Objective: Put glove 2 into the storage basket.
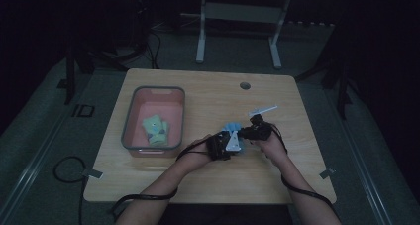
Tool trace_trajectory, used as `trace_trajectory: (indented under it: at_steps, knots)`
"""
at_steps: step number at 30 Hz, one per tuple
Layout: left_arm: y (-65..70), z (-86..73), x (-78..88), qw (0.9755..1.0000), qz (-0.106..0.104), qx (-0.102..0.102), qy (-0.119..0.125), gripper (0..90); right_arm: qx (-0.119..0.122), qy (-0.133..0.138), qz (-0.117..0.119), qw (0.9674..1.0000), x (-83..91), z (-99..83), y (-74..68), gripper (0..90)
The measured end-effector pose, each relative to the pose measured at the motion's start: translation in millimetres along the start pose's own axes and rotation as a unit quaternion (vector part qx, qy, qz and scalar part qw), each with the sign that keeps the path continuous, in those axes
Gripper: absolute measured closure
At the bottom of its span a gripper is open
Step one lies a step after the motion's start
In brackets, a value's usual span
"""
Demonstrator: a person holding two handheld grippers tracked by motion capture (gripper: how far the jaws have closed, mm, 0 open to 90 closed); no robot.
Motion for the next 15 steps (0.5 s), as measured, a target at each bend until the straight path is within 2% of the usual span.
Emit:
trace_trajectory:
  at_steps: [3,10,15]
  knots:
    - [-1.2,-1.3,7.1,1.0000,-0.001,0.000,-0.002,75.6,0.005,0.002,0.004,1.0000,-0.3,4.1,-5.2,77.3]
    - [-10.4,-6.9,31.9,0.9999,0.009,0.002,-0.005,75.6,0.023,0.010,0.017,0.9995,-0.5,26.1,-26.8,77.3]
    - [-14.5,-11.0,42.7,0.9999,0.014,0.004,-0.006,75.7,0.030,0.012,0.023,0.9992,-2.4,36.7,-36.6,77.3]
Point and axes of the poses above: each handheld gripper's, and its own axes: x roughly backward along the jaws, z roughly out of its top, y roughly to its right, the point moved 8 cm from there along -x, roughly forward along the jaws, and after that the axes turned 9 degrees about -x, right-handed, at the moved point
